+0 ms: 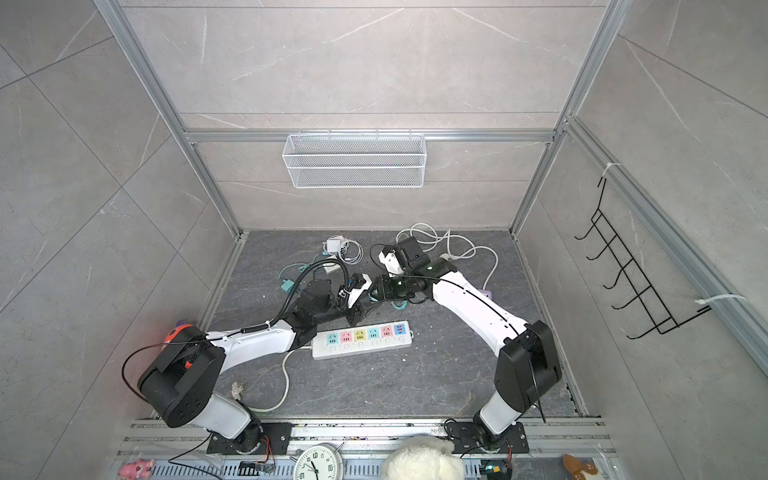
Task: Insert the plug
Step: 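Grasp the teal charger with the right gripper from the left gripper, then carry teal charger over white strip's teal socket while left arm draws back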
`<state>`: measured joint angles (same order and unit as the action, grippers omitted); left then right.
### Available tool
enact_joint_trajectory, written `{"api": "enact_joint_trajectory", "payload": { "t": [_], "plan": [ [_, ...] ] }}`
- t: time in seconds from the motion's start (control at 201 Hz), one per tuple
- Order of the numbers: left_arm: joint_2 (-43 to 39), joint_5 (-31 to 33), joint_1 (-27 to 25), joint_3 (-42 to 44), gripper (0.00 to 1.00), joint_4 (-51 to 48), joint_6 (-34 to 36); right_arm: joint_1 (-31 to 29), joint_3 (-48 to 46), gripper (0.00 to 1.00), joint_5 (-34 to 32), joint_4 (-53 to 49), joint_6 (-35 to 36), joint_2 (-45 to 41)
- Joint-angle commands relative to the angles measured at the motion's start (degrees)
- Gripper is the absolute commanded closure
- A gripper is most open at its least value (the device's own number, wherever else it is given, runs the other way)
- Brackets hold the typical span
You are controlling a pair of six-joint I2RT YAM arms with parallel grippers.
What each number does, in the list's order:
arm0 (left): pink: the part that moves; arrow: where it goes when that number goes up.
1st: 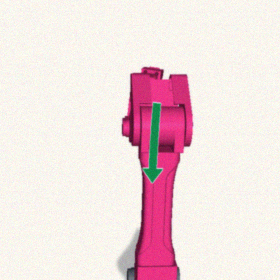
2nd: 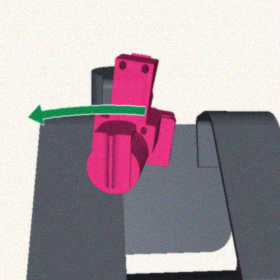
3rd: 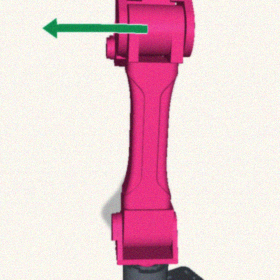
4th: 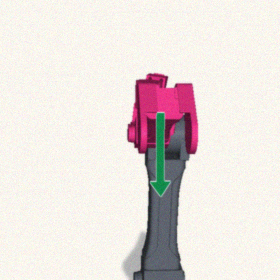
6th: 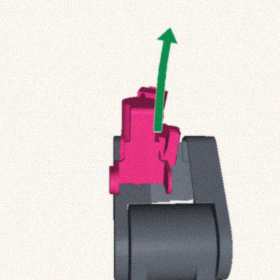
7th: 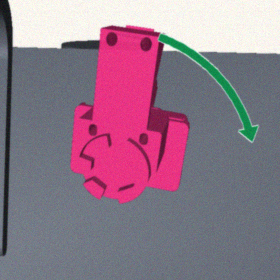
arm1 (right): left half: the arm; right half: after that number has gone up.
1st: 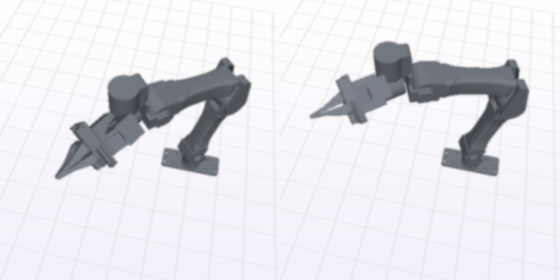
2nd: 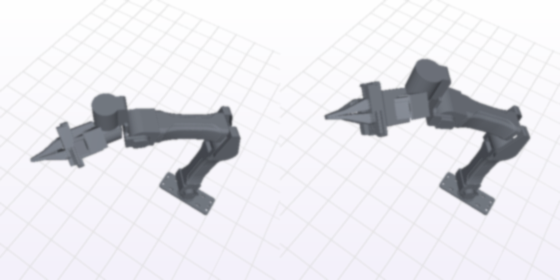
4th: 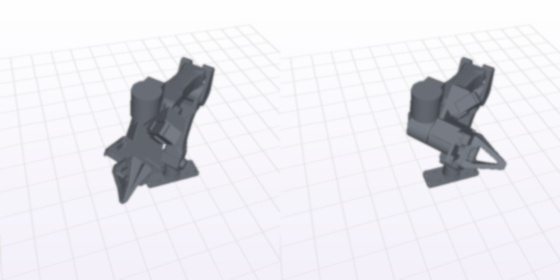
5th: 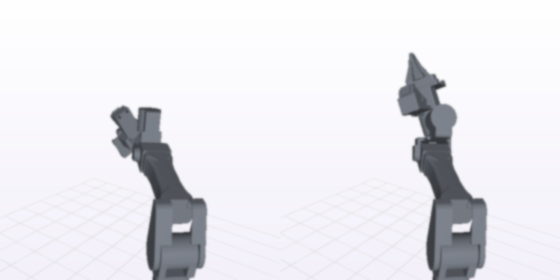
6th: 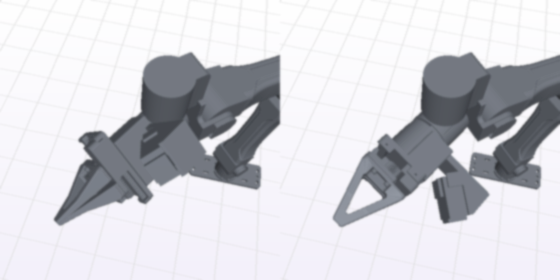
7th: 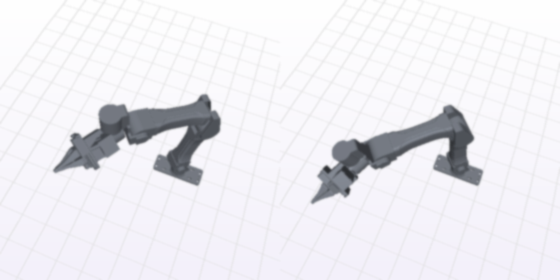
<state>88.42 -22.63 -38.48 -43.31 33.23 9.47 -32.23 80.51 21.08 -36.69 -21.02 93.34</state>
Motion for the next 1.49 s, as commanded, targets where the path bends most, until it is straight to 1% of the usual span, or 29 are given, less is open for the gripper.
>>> {"api": "enact_joint_trajectory", "payload": {
  "t": [0.0,0.035,0.07,0.105,0.184,0.229,0.284,0.358,0.388,0.553,0.637,0.697,0.792,0.802,0.821,0.831,0.926,1.001,1.045,1.15,1.175,1.2,1.319,1.394,1.489],
  "plan": [
    [-1.67,-1.18,0.09,-1.69,0.71,2.21,1.03,-0.29,-0.80,0.60,-0.15,-1.12,0.71,0.45],
    [-1.67,-0.95,0.15,-1.69,0.69,2.03,0.91,-0.29,-0.88,0.62,0.22,-0.96,0.72,0.50],
    [-1.76,0.00,0.16,-1.73,0.65,2.22,0.39,-0.29,-1.08,0.64,0.35,-0.82,0.65,0.48],
    [-1.84,0.37,0.16,-1.90,0.64,1.99,-0.30,-0.37,-1.34,0.67,0.65,-0.68,0.62,0.45],
    [-2.01,0.41,0.16,-2.33,0.63,1.22,-0.31,-0.27,-1.57,0.77,0.70,-1.25,1.19,0.15],
    [-2.29,0.18,0.16,-2.31,0.60,1.13,-0.33,-0.37,-1.93,0.82,0.22,-1.41,1.49,-0.25],
    [-2.71,0.15,0.16,-2.31,0.49,1.13,-0.67,-0.28,-2.11,0.87,-0.52,-1.60,1.33,-0.70],
    [-3.29,0.50,0.16,-2.22,0.38,1.04,-1.10,-0.35,-1.82,0.92,-1.05,-2.37,0.88,-0.86],
    [-3.56,0.71,0.16,-2.21,0.34,0.79,-1.29,-0.32,-1.86,0.92,-1.67,-2.52,0.66,-1.02],
    [-5.42,2.19,0.16,-2.26,0.25,-2.49,-1.04,-0.31,-1.17,0.96,-5.40,-2.95,-0.10,-2.22],
    [-7.02,4.02,0.16,-1.88,0.17,-4.33,-1.39,-0.37,0.36,0.96,-6.79,-3.66,0.71,-2.18],
    [-8.83,6.83,0.16,-1.54,0.13,-6.39,-1.71,-0.29,2.14,0.96,-7.28,-5.12,1.94,-1.43],
    [-12.72,15.02,0.25,-0.72,0.09,-10.97,-2.65,-0.35,6.29,0.96,-8.85,-8.51,3.41,1.10],
    [-13.22,16.29,0.25,-0.63,0.08,-11.54,-2.80,-0.37,6.69,0.95,-8.86,-8.71,3.50,1.44],
    [-14.31,18.80,0.24,-0.40,0.01,-12.77,-3.21,-0.38,7.35,0.95,-8.86,-8.94,3.60,1.87],
    [-14.79,20.34,0.24,-0.31,0.00,-13.31,-3.45,-0.32,7.76,0.95,-8.82,-8.89,3.68,2.03],
    [-20.37,32.62,0.25,0.28,0.00,-20.93,-5.76,-1.04,10.57,0.95,-7.66,-8.67,3.80,4.59],
    [-25.70,37.18,0.29,1.77,0.00,-26.17,-7.56,-3.00,13.27,0.94,-6.66,-8.08,5.87,7.10],
    [-28.88,41.06,0.23,2.19,0.00,-30.04,-9.33,-4.30,15.19,0.94,-6.23,-8.17,7.23,9.08],
    [-36.70,48.61,0.28,3.93,0.00,-37.51,-14.78,-6.52,18.99,0.94,-4.07,-8.00,12.34,13.94],
    [-38.79,49.32,0.31,4.17,0.00,-39.32,-16.36,-6.98,19.72,0.94,-3.30,-8.13,13.94,15.11],
    [-40.81,51.85,0.30,4.51,0.00,-41.42,-18.02,-7.32,20.25,0.94,-2.99,-8.02,15.45,16.10],
    [-50.01,56.60,0.31,5.33,0.00,-51.93,-28.39,-10.68,19.96,0.93,-5.19,-6.68,24.74,18.43],
    [-54.18,56.90,0.33,5.38,0.00,-58.90,-34.88,-13.56,18.28,0.93,-7.84,-5.83,29.79,18.46],
    [-56.33,56.70,0.28,5.23,0.00,-67.20,-42.50,-15.83,14.95,0.92,-10.18,-3.05,33.02,17.48]
  ]
}}
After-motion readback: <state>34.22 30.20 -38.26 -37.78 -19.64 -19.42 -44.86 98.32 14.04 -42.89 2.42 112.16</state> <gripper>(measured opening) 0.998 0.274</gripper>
